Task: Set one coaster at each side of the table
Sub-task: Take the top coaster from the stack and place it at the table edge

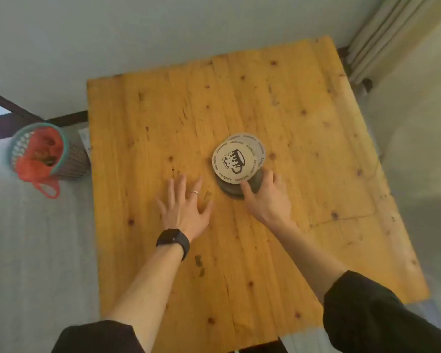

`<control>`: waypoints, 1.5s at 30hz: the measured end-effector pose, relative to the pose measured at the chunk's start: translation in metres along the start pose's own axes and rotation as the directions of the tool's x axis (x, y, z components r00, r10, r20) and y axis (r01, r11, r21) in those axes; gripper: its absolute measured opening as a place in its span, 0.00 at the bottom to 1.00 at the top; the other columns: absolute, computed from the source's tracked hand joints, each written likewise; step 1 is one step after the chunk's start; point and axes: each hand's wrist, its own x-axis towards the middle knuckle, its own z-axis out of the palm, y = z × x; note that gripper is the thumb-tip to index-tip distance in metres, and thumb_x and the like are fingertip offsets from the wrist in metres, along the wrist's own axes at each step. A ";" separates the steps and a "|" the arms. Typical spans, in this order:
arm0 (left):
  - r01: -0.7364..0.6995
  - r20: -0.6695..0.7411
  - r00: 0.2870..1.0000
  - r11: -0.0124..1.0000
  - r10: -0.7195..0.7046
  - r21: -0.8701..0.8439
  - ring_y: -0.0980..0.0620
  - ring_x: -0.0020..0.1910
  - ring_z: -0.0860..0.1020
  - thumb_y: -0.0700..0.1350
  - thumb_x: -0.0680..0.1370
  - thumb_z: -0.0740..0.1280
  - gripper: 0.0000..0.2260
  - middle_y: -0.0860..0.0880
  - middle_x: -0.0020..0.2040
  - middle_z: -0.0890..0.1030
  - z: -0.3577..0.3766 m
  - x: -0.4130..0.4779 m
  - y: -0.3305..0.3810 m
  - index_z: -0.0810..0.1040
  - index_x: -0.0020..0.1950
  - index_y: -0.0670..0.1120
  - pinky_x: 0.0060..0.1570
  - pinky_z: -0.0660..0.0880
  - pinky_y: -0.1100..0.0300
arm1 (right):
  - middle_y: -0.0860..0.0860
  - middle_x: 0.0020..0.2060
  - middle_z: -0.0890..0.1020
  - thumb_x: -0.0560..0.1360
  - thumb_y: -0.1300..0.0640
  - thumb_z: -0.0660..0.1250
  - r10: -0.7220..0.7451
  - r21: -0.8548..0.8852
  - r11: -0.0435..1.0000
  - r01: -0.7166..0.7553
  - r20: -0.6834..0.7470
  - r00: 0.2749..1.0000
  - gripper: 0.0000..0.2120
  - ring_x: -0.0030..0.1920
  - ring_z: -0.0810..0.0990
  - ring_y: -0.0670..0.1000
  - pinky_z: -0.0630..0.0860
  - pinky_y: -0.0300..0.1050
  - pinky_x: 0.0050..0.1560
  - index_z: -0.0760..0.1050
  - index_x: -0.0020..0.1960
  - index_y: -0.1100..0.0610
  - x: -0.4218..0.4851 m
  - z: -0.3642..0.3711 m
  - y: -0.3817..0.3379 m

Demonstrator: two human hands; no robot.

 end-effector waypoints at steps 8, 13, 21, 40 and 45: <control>-0.025 -0.051 0.998 0.998 0.027 0.051 0.45 0.80 0.42 0.74 0.75 0.44 0.32 0.54 0.81 0.42 0.026 0.005 -0.013 0.39 0.76 0.67 0.68 0.46 0.26 | 0.53 0.59 0.78 0.70 0.38 0.72 0.324 0.087 0.945 -0.316 -0.092 0.942 0.29 0.60 0.77 0.58 0.75 0.60 0.56 0.66 0.61 0.54 0.040 0.024 -0.020; -0.024 0.014 1.000 0.999 0.024 0.041 0.45 0.79 0.40 0.75 0.74 0.43 0.33 0.54 0.81 0.39 0.019 0.004 -0.012 0.37 0.76 0.68 0.68 0.44 0.26 | 0.52 0.55 0.81 0.76 0.46 0.68 0.275 0.186 0.947 -0.262 -0.048 0.960 0.19 0.56 0.79 0.57 0.78 0.58 0.54 0.70 0.63 0.53 0.034 0.027 -0.027; 0.074 0.000 0.997 0.928 -0.080 -0.364 0.45 0.71 0.67 0.60 0.80 0.54 0.23 0.49 0.73 0.69 -0.006 -0.013 0.009 0.68 0.72 0.53 0.67 0.68 0.44 | 0.46 0.55 0.81 0.81 0.50 0.63 0.178 0.474 0.851 -0.227 0.148 0.973 0.08 0.48 0.82 0.47 0.84 0.54 0.41 0.67 0.58 0.45 -0.066 -0.012 0.025; 0.433 0.381 0.896 0.646 -0.230 -0.628 0.65 0.42 0.76 0.50 0.77 0.69 0.07 0.62 0.42 0.79 0.071 -0.188 0.063 0.81 0.54 0.51 0.39 0.70 0.70 | 0.39 0.43 0.81 0.75 0.49 0.73 0.163 0.289 0.925 -0.247 0.285 0.945 0.11 0.42 0.82 0.39 0.82 0.44 0.37 0.75 0.55 0.46 -0.168 -0.011 0.157; 0.389 0.216 0.918 0.643 -0.333 -0.659 0.60 0.39 0.80 0.47 0.74 0.73 0.12 0.60 0.41 0.79 0.077 -0.200 0.073 0.77 0.56 0.54 0.38 0.74 0.65 | 0.35 0.39 0.78 0.74 0.50 0.72 0.121 0.204 0.962 -0.183 0.282 0.952 0.10 0.40 0.79 0.36 0.79 0.39 0.36 0.73 0.52 0.44 -0.172 -0.001 0.165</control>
